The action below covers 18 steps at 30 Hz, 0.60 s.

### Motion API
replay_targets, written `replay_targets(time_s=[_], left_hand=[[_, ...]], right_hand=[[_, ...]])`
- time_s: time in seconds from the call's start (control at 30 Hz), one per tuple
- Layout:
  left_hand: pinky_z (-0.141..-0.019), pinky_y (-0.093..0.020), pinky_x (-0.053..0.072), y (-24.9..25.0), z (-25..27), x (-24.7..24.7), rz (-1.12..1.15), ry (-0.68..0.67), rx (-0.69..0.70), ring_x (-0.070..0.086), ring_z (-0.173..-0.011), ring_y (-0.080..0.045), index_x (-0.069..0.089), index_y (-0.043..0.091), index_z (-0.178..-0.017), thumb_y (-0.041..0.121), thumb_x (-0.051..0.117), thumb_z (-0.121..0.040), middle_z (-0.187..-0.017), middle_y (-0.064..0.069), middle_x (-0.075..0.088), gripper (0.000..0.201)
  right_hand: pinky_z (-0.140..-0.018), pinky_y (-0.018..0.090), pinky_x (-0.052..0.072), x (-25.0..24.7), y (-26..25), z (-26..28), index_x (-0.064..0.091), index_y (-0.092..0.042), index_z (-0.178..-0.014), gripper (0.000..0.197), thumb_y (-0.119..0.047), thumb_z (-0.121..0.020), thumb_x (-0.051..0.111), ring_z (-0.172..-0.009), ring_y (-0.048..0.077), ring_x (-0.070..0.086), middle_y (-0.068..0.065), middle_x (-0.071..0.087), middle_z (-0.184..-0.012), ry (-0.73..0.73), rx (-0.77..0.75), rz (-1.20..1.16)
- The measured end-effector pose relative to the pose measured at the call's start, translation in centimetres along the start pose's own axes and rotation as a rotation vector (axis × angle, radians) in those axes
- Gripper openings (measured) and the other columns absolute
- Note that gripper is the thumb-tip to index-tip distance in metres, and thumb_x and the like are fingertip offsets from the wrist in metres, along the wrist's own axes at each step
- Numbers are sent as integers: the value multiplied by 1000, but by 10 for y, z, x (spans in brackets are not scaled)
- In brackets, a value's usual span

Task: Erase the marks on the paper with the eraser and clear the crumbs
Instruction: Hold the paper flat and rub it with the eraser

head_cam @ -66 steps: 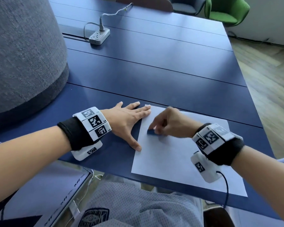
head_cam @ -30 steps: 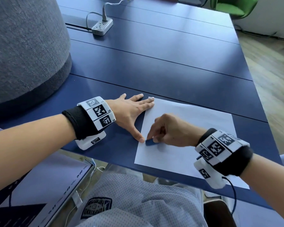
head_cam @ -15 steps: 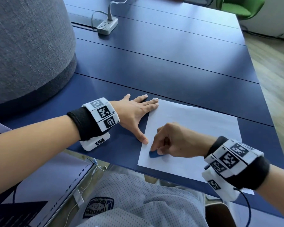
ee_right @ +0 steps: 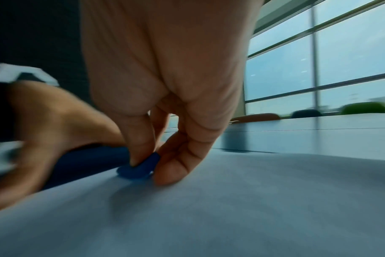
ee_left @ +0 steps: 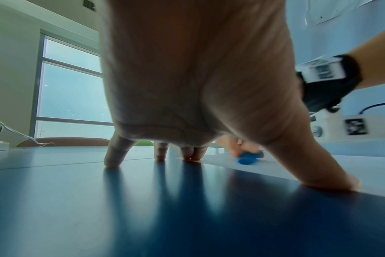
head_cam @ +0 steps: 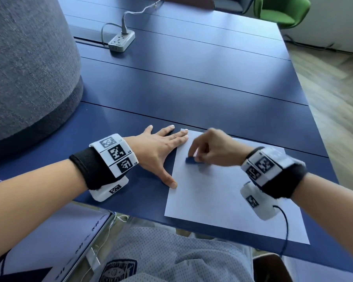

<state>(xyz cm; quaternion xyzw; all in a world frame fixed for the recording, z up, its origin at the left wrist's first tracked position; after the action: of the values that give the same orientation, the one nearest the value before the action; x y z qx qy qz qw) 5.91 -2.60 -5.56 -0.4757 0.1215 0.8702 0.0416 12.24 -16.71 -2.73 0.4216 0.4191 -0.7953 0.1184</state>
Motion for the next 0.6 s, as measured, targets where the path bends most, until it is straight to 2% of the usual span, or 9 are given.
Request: replay_targets(time_s=[0.1, 0.17, 0.33, 0.5, 0.53, 0.6], left_hand=[[-116, -63, -5, 0, 0, 0, 2, 4, 4, -24, -146, -9, -16, 32, -154, 87, 64, -54, -157, 24, -24, 139], [-116, -62, -5, 0, -1, 0, 0, 6, 9, -25, -145, -9, -15, 32, -154, 87, 64, -54, -157, 24, -24, 139], [-116, -62, -5, 1, 0, -1, -1, 6, 10, -25, -145, -9, -14, 31, -154, 87, 64, -55, -157, 23, -25, 138], [-115, -63, -4, 0, 0, -1, -5, 15, 14, -24, -146, -10, -14, 30, -154, 87, 64, -55, -157, 23, -23, 139], [-116, -63, -4, 1, 0, -2, -9, 13, 12, -24, -146, -10, -14, 30, -154, 86, 64, -55, -157, 23, -23, 138], [-116, -62, -5, 1, 0, -2, -11, 5, 4, -24, -146, -10, -14, 30, -155, 86, 64, -56, -157, 22, -24, 138]], right_hand=[[-53, 13, 43, -23, 20, -17, 72, -22, -87, 13, -12, -80, 67, -44, -5, 54, -6, 64, -65, 162, 93, -59], [-53, 12, 42, -24, 25, -17, 72, -19, -89, 11, -13, -81, 67, -43, -5, 54, -5, 65, -66, 207, 130, -100], [-56, 21, 53, -7, 10, -5, 74, -20, -88, 16, -9, -80, 65, -48, 2, 55, -7, 64, -63, 32, 67, -54], [-60, 22, 49, -28, 25, -19, 74, -14, -83, 12, -6, -80, 66, -48, 4, 57, -1, 65, -65, 252, 129, -112], [-58, 22, 49, -23, 23, -17, 74, -15, -82, 12, -5, -79, 67, -47, 2, 57, -3, 64, -62, 226, 116, -130], [-56, 21, 49, -7, 14, -9, 74, -19, -80, 15, -5, -78, 68, -45, 0, 55, -10, 62, -55, 79, 64, -126]])
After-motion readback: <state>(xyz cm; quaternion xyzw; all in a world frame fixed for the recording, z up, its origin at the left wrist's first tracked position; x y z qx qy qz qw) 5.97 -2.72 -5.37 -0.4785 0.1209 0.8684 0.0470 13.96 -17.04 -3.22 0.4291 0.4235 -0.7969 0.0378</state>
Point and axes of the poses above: each hand's wrist, its own z-axis away from the middle knuckle, its own x-axis out of the palm, y = z × x, the point moved 5 cm from there along -z, towards the middle knuckle
